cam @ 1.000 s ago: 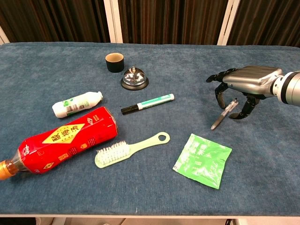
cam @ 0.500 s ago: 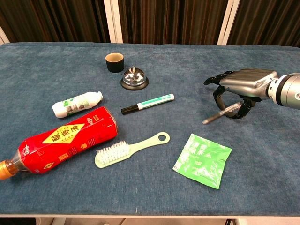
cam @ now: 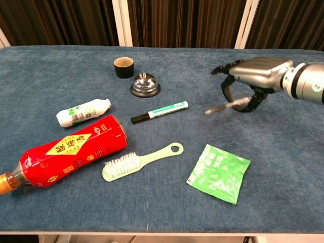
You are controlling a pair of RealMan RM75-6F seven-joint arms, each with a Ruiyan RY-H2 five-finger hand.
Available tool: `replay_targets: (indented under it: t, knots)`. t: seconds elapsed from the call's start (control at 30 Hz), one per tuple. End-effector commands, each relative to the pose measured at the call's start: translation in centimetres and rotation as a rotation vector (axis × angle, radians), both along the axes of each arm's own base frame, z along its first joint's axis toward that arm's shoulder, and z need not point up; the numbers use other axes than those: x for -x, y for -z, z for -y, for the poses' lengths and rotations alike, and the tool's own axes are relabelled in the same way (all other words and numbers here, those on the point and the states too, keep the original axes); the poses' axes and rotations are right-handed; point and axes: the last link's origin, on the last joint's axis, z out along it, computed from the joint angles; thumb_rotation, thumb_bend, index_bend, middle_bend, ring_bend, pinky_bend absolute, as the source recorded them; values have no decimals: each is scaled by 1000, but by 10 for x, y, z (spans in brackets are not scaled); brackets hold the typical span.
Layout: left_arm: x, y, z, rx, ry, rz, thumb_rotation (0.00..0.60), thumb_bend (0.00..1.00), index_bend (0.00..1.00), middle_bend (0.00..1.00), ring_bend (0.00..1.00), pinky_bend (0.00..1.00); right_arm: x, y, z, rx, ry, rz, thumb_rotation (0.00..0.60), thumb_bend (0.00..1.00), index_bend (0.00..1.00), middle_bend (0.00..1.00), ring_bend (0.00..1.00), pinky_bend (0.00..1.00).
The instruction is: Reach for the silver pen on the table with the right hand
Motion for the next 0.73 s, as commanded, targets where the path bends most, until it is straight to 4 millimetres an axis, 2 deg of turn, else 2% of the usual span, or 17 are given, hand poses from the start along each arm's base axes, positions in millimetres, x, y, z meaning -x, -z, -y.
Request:
replay_targets:
  t: [0.03,0.27,0.43,0.57,0.73]
  knots:
    - [0,0,0,-1,0,-2,600,313,138,0,36,130,-26,-15,10,42,-42,45,600,657,660,83,98,66]
    - [0,0,1,3,9,-12,600,313,138,0,36,130,-89,-47,26,72,-78,117,600,657,663,84,104,66]
    - [1,-2,1,-3,10,-13,600,313,138,0,36,130,-127,-59,36,81,-94,114,600,657,666,84,108,66]
    - [1,-4,0,-19,18,-7,600,313,138,0,36,130,-157,-65,37,74,-95,140,600,657,666,84,109,66]
    - [1,-3,0,-16,22,-5,600,313,138,0,36,130,-177,-73,36,94,-102,162,600,657,666,84,109,69]
